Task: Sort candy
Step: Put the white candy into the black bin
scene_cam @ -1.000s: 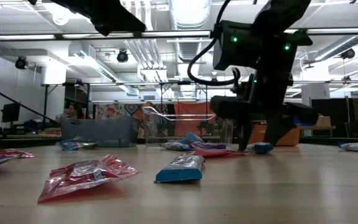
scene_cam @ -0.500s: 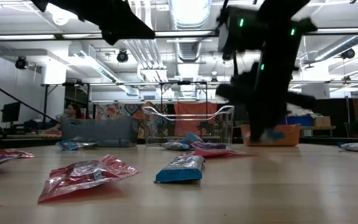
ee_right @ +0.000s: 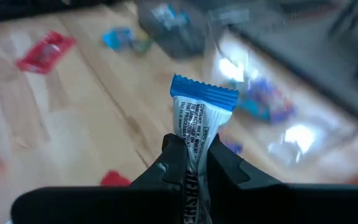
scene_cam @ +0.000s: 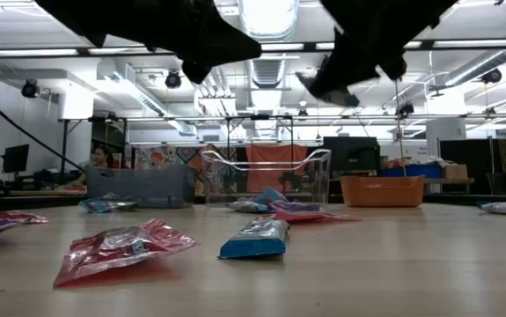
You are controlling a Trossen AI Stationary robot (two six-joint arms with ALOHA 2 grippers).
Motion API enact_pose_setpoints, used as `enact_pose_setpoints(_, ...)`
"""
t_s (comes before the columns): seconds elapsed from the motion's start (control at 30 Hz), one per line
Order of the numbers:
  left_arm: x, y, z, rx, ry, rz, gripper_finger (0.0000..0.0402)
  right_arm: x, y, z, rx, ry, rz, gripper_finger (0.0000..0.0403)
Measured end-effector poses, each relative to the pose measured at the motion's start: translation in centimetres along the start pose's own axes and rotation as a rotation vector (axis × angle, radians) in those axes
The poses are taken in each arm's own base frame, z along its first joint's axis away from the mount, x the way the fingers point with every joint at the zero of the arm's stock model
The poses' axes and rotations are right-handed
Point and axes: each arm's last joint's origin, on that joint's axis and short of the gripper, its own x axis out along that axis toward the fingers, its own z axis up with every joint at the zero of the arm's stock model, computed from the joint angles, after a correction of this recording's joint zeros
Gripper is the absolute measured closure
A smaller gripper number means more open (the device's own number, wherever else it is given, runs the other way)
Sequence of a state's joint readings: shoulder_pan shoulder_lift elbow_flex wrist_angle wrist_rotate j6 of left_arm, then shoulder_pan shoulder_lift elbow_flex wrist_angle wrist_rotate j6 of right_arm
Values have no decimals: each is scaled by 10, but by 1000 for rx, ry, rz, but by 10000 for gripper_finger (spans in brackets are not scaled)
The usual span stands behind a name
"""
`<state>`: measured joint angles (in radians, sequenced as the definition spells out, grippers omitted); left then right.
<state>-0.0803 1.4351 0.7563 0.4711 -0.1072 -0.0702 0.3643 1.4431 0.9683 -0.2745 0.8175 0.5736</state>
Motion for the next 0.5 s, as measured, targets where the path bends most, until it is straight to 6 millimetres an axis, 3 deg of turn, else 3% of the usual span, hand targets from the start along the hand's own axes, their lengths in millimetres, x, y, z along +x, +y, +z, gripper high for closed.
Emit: enact_pose_setpoints(0.5,6,0,-2,-13,-31,-15,217,14,39,5,-239,-342,-28,378)
